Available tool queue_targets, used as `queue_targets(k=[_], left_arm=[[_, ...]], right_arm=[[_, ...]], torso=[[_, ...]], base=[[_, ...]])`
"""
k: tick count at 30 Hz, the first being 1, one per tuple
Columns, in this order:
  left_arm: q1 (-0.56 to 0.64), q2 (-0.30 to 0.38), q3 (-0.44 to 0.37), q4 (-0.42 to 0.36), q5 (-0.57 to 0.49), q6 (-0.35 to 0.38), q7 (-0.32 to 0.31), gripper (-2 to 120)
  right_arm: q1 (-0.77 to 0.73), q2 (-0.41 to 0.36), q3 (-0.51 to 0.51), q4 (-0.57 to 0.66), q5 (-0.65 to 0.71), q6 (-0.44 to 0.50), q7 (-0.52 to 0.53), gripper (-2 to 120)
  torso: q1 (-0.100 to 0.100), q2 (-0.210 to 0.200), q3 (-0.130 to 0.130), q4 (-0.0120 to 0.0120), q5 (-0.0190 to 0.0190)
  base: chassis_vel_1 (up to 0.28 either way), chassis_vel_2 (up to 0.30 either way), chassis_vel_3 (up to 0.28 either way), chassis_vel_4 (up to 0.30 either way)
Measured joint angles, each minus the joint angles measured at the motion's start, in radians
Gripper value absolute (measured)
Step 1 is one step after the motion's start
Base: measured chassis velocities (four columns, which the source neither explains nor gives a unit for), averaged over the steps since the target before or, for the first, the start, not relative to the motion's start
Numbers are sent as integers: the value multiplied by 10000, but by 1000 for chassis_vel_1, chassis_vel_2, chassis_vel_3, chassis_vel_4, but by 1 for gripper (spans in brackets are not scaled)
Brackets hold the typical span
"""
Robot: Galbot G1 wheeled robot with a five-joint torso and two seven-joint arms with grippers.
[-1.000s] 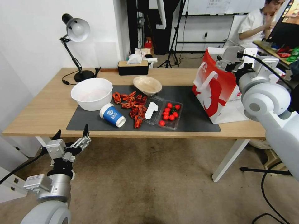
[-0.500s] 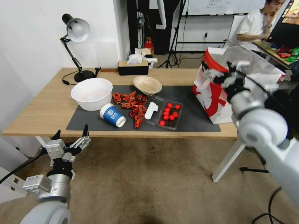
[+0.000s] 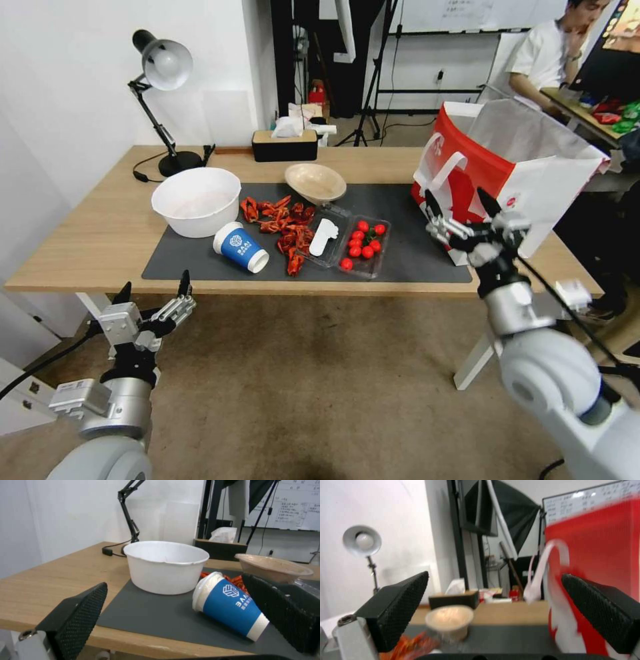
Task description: Pick up the trash from the table and place it into the takeout bag.
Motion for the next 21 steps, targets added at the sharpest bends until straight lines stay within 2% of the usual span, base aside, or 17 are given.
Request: queue_targets(k=[2, 3, 8, 12, 14, 21], left_arm=[[9, 14, 0, -8, -5, -3, 2, 100], [9, 14, 0, -8, -5, -3, 2, 100], [-6, 9, 66, 22, -7, -8, 10, 100], [-46, 35, 107, 73, -7, -9, 12, 100], [-102, 92, 135, 118, -7, -8, 15, 100], [-280, 342, 155, 286, -166, 8, 16, 100]], right_arm=[[-650, 361, 136, -394, -116, 734, -787, 100], [-650, 361, 136, -394, -116, 734, -787, 100], [-1579, 907, 329, -1138, -402, 1957, -1584, 100], [-1871, 1123, 367, -1490, -610, 2115, -1668, 100], [-2067, 1318, 415, -1811, -967, 2524, -1625, 100], [-2401, 1627, 431, -2126, -1593, 2573, -1272, 100]], torso=[[0, 0, -1, -1, 4], [0, 0, -1, -1, 4], [1, 0, 0, -1, 3], [1, 0, 1, -1, 5], [1, 0, 1, -2, 2], [1, 0, 1, -1, 3]], base=[[0, 0, 0, 0], [0, 0, 0, 0], [0, 0, 0, 0], [0, 0, 0, 0], [0, 0, 0, 0], [0, 0, 0, 0]])
